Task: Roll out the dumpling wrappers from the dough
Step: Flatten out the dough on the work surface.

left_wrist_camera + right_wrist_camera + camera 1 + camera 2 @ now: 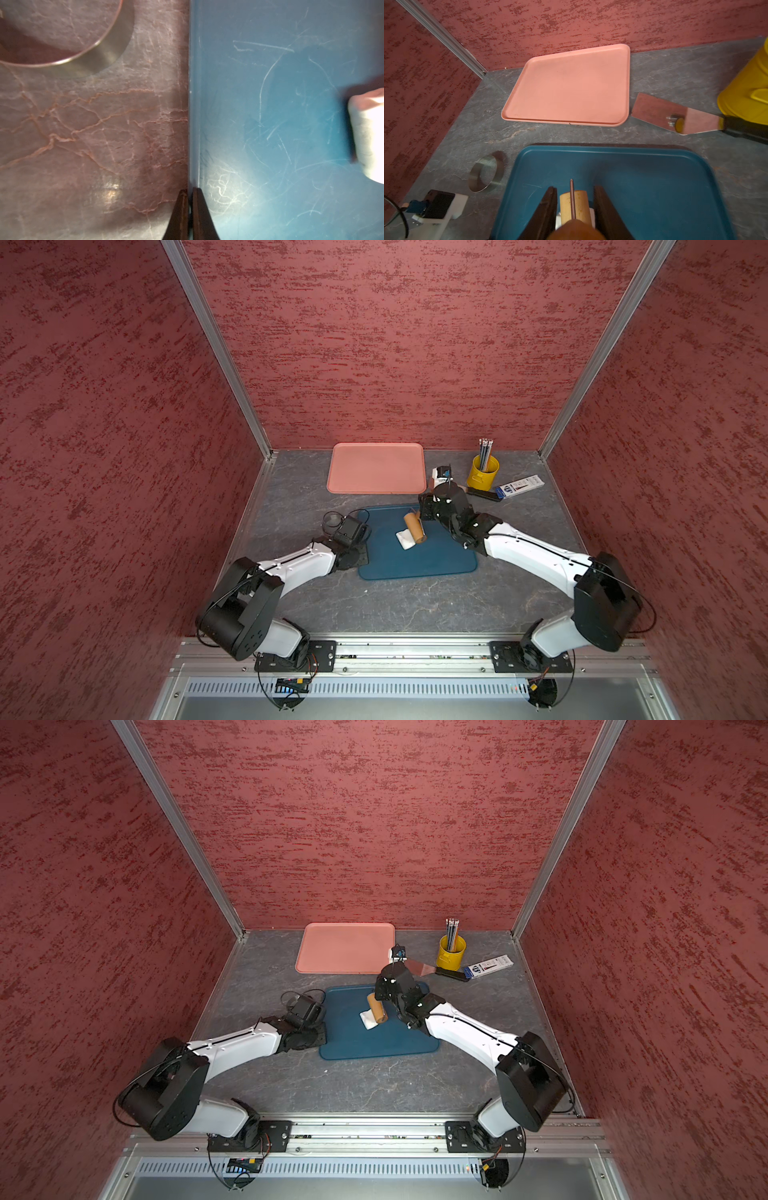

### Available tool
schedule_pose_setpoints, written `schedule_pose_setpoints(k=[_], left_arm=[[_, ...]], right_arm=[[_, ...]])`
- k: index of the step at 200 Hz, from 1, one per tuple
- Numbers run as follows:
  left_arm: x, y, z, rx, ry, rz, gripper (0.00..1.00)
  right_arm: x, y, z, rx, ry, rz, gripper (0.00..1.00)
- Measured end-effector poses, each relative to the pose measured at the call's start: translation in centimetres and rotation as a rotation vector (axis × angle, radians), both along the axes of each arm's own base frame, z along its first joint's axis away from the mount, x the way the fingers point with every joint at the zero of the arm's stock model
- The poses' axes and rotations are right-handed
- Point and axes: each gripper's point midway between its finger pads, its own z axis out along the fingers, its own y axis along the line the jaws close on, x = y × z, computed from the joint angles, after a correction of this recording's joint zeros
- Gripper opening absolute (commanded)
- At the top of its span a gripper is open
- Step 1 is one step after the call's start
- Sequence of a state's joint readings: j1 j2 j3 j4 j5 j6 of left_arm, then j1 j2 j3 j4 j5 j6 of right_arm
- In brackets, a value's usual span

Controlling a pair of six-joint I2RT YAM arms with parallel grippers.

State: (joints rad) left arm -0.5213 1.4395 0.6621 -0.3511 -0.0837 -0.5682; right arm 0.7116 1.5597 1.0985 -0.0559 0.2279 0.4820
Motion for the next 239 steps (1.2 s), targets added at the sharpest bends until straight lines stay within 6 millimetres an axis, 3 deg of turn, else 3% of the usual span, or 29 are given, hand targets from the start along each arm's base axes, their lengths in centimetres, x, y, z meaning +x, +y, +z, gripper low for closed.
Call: schedule_pose_setpoints(k=[32, 141, 181, 194, 222, 239], left_arm=[[-0.2, 0.1, -0.1, 0.004, 0.008, 0.0, 0.0], [-0.4, 0.0, -0.2, 0.01, 0.027, -0.004, 0.0], [-0.4, -0.3, -0.3, 0.026, 0.041, -0.014, 0.0], [-0.4, -0.3, -0.3, 0.029, 0.041, -0.011, 0.0], [-0.4, -0.1, -0.3, 0.034, 0.038, -0.006, 0.0], [-0.3, -0.1, -0.2, 0.034, 0.037, -0.006, 0.0]], right_arm=[[1.0, 1.5, -3.5, -0.012, 0.057, 0.0, 0.0], [1.2, -0.8, -3.9, -0.017, 0.095, -0.071, 0.0], [0.3, 1.9, -4.5, -0.018, 0.104, -0.037, 0.0], [0.5, 1.0, -4.6, -0.004, 0.102, -0.063, 0.0], [1.2, -3.1, -3.9, -0.006, 0.098, -0.15, 0.0], [1.0, -4.2, -4.3, -0.063, 0.102, -0.168, 0.0]])
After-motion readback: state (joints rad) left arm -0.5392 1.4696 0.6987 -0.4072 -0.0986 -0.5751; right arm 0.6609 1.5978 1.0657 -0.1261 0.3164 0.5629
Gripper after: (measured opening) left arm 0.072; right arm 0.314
